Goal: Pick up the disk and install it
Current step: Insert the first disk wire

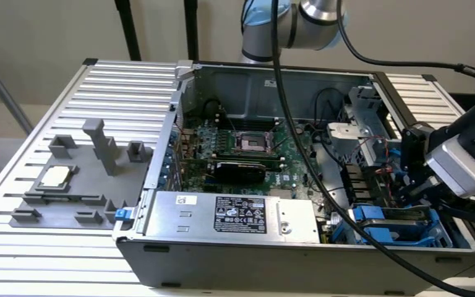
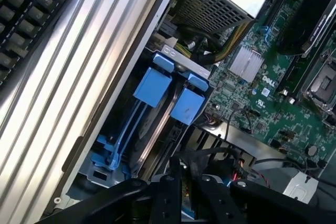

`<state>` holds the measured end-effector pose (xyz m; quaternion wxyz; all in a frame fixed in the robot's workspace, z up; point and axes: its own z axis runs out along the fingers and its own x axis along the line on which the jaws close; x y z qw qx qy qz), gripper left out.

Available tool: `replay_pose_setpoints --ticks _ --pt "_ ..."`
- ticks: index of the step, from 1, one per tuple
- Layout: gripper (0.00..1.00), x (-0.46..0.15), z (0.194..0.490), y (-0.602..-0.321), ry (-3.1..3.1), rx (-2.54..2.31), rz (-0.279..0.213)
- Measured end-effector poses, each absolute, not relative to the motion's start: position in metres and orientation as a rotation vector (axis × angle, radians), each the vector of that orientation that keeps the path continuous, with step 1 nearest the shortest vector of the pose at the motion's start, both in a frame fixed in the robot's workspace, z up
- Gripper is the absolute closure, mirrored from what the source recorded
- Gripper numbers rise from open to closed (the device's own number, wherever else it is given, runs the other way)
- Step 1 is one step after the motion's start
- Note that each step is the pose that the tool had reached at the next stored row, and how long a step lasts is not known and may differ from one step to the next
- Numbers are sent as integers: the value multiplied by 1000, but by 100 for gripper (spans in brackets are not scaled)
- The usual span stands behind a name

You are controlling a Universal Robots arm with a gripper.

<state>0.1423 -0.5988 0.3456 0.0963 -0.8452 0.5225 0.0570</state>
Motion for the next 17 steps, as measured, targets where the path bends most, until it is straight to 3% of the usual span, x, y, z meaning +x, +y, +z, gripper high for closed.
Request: replay_pose_setpoints --ticks 17 --pt "83 128 346 -603 1611 -2462 140"
